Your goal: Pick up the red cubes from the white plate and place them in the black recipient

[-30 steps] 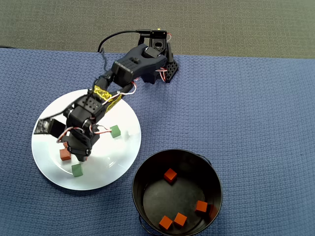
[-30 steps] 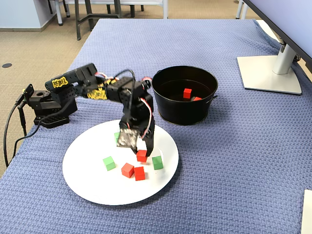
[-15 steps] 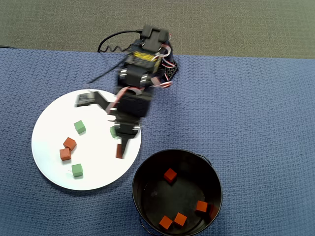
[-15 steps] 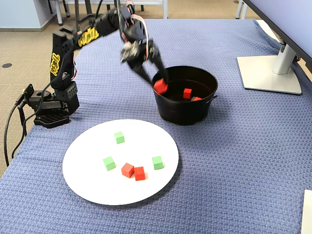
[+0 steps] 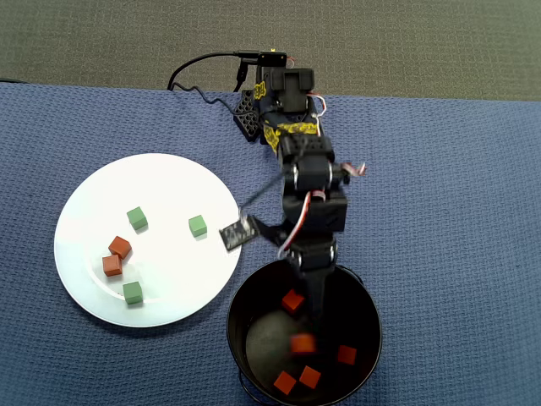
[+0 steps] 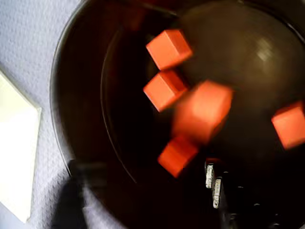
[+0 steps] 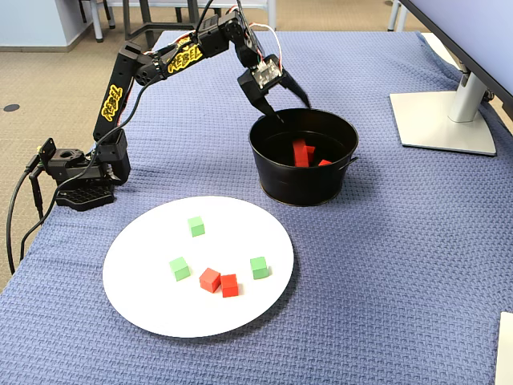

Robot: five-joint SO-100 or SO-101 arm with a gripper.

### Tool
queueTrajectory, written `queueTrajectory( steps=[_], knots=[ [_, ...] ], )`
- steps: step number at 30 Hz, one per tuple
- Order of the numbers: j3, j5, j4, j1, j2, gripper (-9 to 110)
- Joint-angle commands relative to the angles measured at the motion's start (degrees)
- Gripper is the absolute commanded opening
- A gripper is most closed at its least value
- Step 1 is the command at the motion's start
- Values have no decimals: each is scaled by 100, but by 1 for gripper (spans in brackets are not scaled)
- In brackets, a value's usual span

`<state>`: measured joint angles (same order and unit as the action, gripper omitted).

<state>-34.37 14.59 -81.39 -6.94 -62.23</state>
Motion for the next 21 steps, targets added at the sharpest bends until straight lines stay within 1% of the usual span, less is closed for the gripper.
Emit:
queueTrajectory(
  steps=[1, 4, 8, 12, 16, 18, 21],
  knots=[
    [624, 378, -404, 387, -352, 30],
    [396, 554, -387, 1187, -624, 26],
    [-501, 738, -246, 2487, -1134, 22],
    [-1204, 1020, 352, 3647, -958, 22],
    [-1107, 1573, 299, 4342, -229, 20],
    [-1055, 1687, 246, 4597, 0, 18],
    [-1002, 1793, 220, 4852, 396, 19]
  ],
)
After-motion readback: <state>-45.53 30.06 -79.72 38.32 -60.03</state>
